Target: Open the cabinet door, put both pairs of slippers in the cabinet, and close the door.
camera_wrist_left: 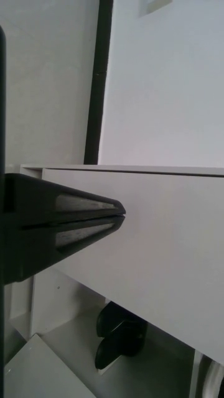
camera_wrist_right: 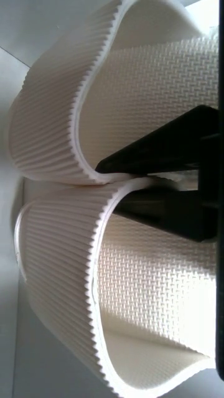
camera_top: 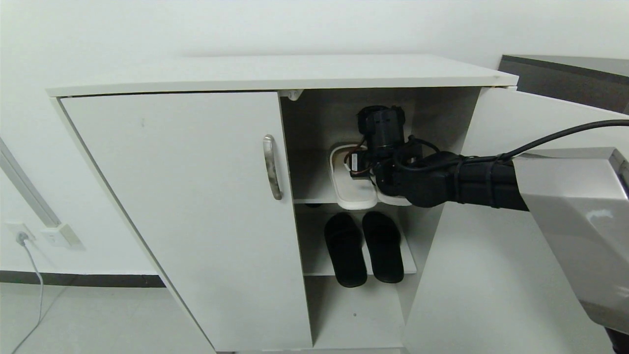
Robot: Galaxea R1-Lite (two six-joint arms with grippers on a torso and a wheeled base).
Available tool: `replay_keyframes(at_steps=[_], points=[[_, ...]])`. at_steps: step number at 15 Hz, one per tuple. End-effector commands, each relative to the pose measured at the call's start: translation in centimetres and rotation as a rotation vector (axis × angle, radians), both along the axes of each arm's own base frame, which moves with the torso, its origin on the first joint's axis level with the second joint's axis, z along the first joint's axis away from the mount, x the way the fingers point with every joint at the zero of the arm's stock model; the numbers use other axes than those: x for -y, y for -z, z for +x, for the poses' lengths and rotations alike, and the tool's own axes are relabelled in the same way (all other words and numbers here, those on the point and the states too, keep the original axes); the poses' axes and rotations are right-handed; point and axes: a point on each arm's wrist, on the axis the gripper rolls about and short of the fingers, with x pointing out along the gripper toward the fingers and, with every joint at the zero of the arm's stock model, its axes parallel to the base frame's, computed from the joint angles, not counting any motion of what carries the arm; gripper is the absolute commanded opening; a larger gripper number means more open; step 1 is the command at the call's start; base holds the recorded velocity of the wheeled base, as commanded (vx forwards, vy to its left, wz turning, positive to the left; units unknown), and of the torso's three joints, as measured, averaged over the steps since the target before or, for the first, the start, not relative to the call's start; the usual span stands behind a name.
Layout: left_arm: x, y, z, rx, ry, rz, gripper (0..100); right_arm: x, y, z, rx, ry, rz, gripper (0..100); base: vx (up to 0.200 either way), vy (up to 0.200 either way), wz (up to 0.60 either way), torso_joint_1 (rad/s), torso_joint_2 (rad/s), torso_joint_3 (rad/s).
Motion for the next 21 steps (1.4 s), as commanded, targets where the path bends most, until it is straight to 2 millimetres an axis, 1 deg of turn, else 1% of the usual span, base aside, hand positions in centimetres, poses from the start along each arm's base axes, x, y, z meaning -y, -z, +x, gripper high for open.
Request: replay_keyframes(at_steps=[1,2,6,8,10,12,14,15,16,17,18,19,20,21], points=[[0.0,0.0,0.0,-0.001,0.000,0.000,0,-0.1,0.2,0.0,-0.003,0.000,-0.002,0,0.000,0.000,0.00,0.000,0.00,0.000],[0.0,0.0,0.0,-0.001,0.000,0.000,0,-0.1,0.3,0.0,-0.008,0.000,-0.006,100,0.000,0.000,0.00,0.000,0.00,0.000],[0.0,0.0,0.0,0.000,0.000,-0.002,0,0.0,0.8,-0.2,-0.027,0.005,-0.026,100,0.000,0.000,0.00,0.000,0.00,0.000],[0.0,0.0,0.0,0.000,0.000,0.000,0,0.5,0.6,-1.2,-0.039,0.001,-0.032,100,0.000,0.000,0.00,0.000,0.00,0.000],[0.0,0.0,0.0,-0.001,0.000,0.000,0,1.0,0.2,-2.6,-0.054,-0.009,-0.040,100,0.000,0.000,0.00,0.000,0.00,0.000],[0.0,0.0,0.0,-0.001,0.000,0.000,0,1.3,-0.4,-4.2,-0.033,-0.026,-0.026,100,0.000,0.000,0.00,0.000,0.00,0.000],[0.0,0.0,0.0,-0.001,0.000,0.000,0,1.6,-1.0,-6.4,-0.002,-0.055,-0.006,100,0.000,0.000,0.00,0.000,0.00,0.000],[0.0,0.0,0.0,-0.001,0.000,0.000,0,1.8,-1.1,-6.8,0.004,-0.060,-0.004,100,0.000,0.000,0.00,0.000,0.00,0.000],[0.0,0.0,0.0,-0.001,0.000,0.000,0,2.1,-1.3,-8.1,0.021,-0.074,-0.001,100,0.000,0.000,0.00,0.000,0.00,0.000],[0.0,0.0,0.0,-0.001,0.000,0.000,0,2.3,-1.4,-8.7,0.027,-0.083,0.003,100,0.000,0.000,0.00,0.000,0.00,0.000],[0.0,0.0,0.0,-0.001,0.000,0.000,0,2.5,-1.2,-10.1,0.031,-0.104,0.000,100,0.000,0.000,0.00,0.000,0.00,0.000],[0.0,0.0,0.0,-0.001,0.000,0.000,0,2.6,-1.0,-11.0,0.031,-0.121,0.000,100,0.000,0.000,0.00,0.000,0.00,0.000],[0.0,0.0,0.0,-0.001,0.000,0.000,0,2.6,-0.8,-12.7,0.033,-0.154,0.001,100,0.000,0.000,0.00,0.000,0.00,0.000],[0.0,0.0,0.0,-0.001,0.000,0.000,0,2.6,-0.3,-13.8,0.028,-0.178,-0.009,100,0.000,0.000,0.00,0.000,0.00,0.000]])
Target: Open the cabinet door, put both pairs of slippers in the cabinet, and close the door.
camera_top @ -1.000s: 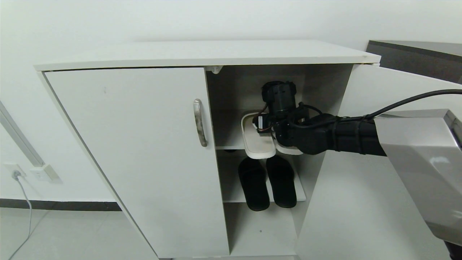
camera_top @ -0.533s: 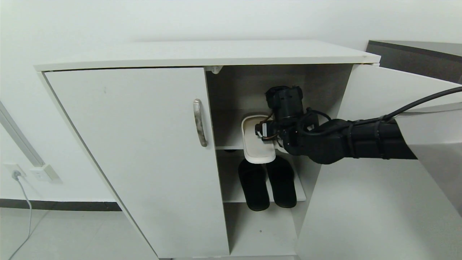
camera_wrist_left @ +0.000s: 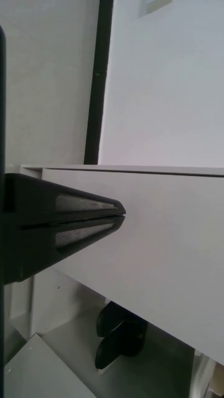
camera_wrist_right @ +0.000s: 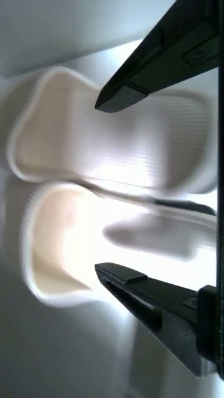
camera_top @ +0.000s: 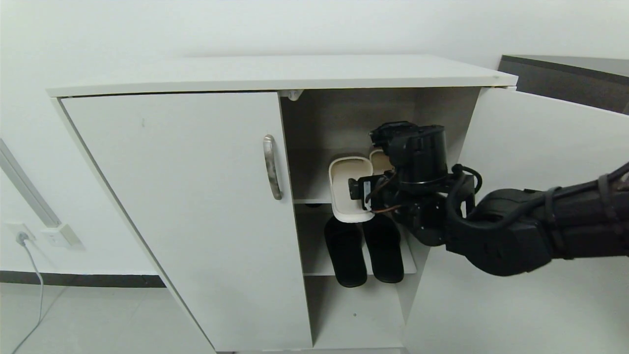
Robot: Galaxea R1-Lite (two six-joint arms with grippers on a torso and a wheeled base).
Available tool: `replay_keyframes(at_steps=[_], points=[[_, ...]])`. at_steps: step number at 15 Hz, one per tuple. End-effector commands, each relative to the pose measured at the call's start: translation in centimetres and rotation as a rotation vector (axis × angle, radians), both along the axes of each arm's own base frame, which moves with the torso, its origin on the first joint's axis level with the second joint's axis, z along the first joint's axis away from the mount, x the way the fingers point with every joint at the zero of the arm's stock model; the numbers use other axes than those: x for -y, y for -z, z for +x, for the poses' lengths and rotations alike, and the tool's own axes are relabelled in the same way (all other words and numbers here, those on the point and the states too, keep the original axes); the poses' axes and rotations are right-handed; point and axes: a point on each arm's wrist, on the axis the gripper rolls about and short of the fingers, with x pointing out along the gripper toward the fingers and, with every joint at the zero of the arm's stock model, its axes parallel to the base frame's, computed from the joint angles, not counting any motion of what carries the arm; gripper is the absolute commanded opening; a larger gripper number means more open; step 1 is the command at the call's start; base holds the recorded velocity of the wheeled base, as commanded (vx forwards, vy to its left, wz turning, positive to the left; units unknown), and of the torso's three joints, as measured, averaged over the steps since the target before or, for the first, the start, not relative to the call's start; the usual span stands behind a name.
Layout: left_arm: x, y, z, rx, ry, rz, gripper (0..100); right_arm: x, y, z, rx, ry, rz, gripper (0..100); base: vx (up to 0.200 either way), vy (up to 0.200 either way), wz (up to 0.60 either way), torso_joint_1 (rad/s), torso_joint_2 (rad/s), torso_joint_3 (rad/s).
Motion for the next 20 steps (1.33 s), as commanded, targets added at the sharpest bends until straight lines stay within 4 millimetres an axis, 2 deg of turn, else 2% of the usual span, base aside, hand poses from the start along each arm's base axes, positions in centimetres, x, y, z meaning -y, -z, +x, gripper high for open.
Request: replay_keyframes(at_steps=[1,4,5,9,14,20], points=[[0.0,0.0,0.0,-0.001,0.000,0.000,0,0.7,-0.4,-3.8,0.016,-0.066,0.012,0,0.000,0.000,0.00,0.000,0.00,0.000],[0.0,0.0,0.0,-0.001,0.000,0.000,0,1.1,1.7,-6.3,-0.008,-0.158,0.004,0,0.000,0.000,0.00,0.000,0.00,0.000],[0.0,0.0,0.0,-0.001,0.000,0.000,0,1.0,2.2,-6.5,-0.008,-0.169,0.001,0,0.000,0.000,0.00,0.000,0.00,0.000],[0.0,0.0,0.0,-0.001,0.001,0.000,0,0.5,3.5,-6.1,-0.024,-0.167,-0.016,0,0.000,0.000,0.00,0.000,0.00,0.000],[0.0,0.0,0.0,-0.001,0.001,0.000,0,0.4,3.8,-6.0,-0.026,-0.165,-0.017,0,0.000,0.000,0.00,0.000,0.00,0.000],[0.0,0.0,0.0,-0.001,0.001,0.000,0,-0.2,5.1,-5.9,-0.048,-0.166,-0.039,0,-0.200,0.000,0.00,0.001,0.00,0.004]])
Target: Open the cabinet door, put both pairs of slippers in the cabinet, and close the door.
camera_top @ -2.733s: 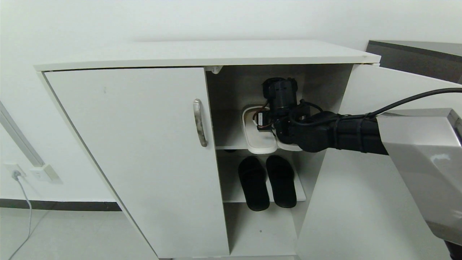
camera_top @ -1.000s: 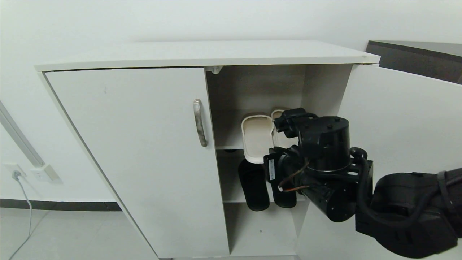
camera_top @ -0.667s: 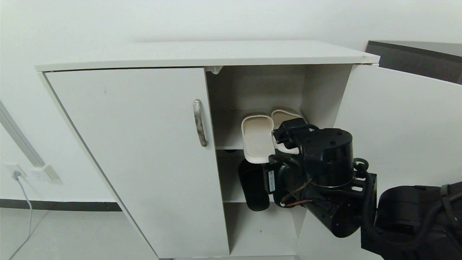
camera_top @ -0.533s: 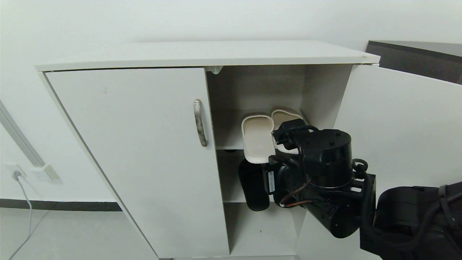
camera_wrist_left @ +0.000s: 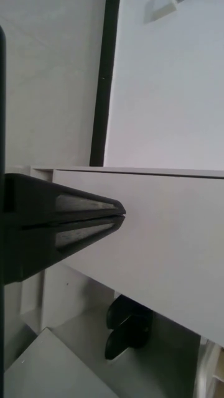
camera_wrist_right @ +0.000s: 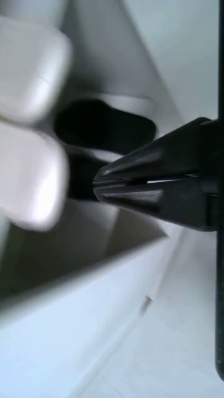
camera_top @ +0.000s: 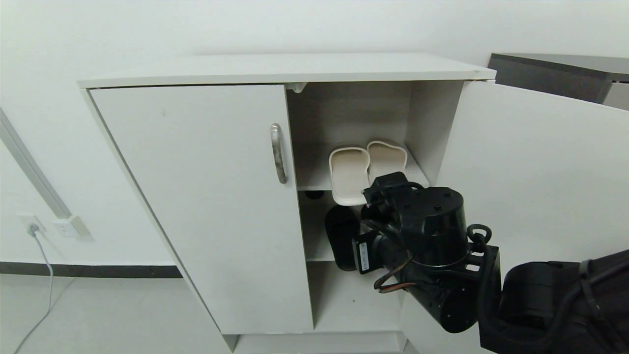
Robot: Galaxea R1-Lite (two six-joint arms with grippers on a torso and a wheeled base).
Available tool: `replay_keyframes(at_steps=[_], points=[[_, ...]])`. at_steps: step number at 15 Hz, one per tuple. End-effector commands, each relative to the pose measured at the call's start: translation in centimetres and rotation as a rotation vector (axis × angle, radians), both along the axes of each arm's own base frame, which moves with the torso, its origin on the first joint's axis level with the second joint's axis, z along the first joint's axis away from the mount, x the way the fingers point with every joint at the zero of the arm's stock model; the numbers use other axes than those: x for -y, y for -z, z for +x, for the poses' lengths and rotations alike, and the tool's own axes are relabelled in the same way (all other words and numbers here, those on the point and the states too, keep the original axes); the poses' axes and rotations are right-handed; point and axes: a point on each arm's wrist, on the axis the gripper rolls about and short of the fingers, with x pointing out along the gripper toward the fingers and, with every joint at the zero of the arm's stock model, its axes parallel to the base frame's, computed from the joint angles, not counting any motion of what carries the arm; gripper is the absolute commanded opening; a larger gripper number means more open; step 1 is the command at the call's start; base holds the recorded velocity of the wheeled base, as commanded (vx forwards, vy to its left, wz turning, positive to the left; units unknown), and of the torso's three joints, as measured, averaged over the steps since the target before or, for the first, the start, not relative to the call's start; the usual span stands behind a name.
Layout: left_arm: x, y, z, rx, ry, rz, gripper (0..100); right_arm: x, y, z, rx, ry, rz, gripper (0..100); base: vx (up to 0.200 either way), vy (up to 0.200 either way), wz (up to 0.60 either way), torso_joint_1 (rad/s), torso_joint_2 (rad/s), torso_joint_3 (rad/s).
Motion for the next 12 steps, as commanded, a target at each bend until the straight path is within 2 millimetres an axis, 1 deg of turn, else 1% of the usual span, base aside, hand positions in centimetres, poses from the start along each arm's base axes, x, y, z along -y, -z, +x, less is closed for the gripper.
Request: replay_keyframes(at_steps=[1,3,6,12], points=[[0.00,-0.01,0.01,-0.001,0.000,0.000,0,-0.54,1.03,0.07,-0.011,-0.007,-0.016,0,-0.200,0.000,0.00,0.002,0.00,-0.002],[0.00,-0.01,0.01,-0.001,0.000,0.000,0,-0.79,1.28,0.25,0.003,-0.005,-0.002,0,-0.200,0.000,0.00,0.002,0.00,0.007],[0.00,-0.01,0.01,-0.001,0.000,0.000,0,-0.65,1.71,0.14,-0.002,-0.007,-0.013,0,-0.200,0.000,0.00,0.002,0.00,0.002],[0.00,-0.01,0.01,-0.001,0.000,0.000,0,-0.39,1.95,0.01,0.010,-0.013,0.004,0,-0.200,0.000,0.00,0.003,0.00,0.003]])
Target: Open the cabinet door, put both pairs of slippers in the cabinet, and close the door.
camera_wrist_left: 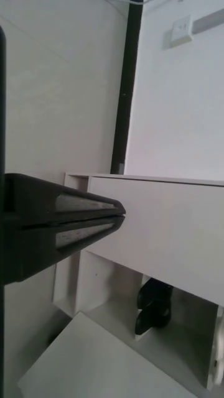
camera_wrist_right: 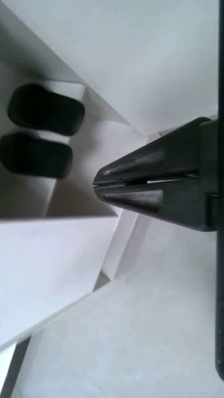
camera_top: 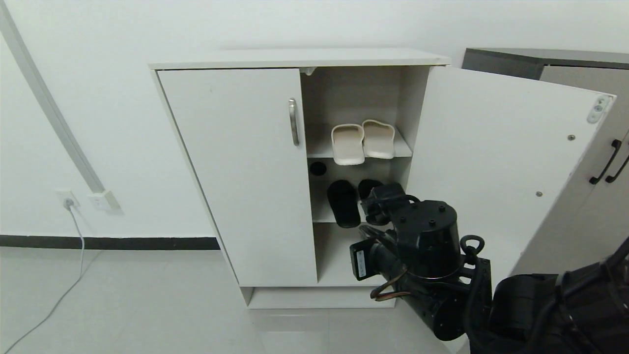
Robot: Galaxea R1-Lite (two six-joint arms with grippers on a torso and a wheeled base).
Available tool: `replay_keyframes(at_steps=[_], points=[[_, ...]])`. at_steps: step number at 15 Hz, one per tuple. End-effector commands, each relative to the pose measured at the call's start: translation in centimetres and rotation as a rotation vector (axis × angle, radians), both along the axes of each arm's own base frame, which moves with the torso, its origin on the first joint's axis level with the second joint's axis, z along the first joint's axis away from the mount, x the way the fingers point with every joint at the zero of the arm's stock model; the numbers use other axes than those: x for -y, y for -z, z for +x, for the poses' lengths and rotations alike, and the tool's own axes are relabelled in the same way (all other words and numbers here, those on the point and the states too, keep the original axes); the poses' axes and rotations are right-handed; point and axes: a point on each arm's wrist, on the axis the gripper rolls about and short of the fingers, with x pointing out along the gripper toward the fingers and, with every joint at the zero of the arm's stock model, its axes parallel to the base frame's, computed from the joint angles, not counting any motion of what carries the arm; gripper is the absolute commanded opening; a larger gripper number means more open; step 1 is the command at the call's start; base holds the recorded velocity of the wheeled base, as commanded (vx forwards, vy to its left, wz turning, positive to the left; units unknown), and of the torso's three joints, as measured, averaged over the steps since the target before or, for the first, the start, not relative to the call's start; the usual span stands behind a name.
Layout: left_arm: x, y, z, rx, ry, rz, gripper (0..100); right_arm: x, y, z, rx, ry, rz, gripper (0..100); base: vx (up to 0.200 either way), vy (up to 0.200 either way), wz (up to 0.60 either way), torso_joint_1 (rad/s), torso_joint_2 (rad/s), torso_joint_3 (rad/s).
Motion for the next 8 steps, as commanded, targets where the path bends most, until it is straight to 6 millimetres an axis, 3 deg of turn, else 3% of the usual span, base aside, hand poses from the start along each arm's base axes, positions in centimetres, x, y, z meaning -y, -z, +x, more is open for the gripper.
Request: replay_keyframes(at_steps=[1,2,8], points=[[0.00,0.00,0.01,-0.002,-0.001,-0.001,0,0.12,0.36,-0.05,0.003,-0.006,-0.005,0,-0.200,0.000,0.00,0.007,0.00,0.007],[0.00,-0.04,0.00,0.000,-0.001,-0.001,0,0.19,0.38,-0.03,0.014,-0.009,-0.019,0,-0.200,0.000,0.00,-0.002,0.00,-0.002],[0.00,0.00,0.01,-0.002,-0.001,-0.001,0,0.49,1.16,-0.33,0.011,-0.070,-0.039,0,0.000,0.000,0.00,0.000,0.00,0.000]])
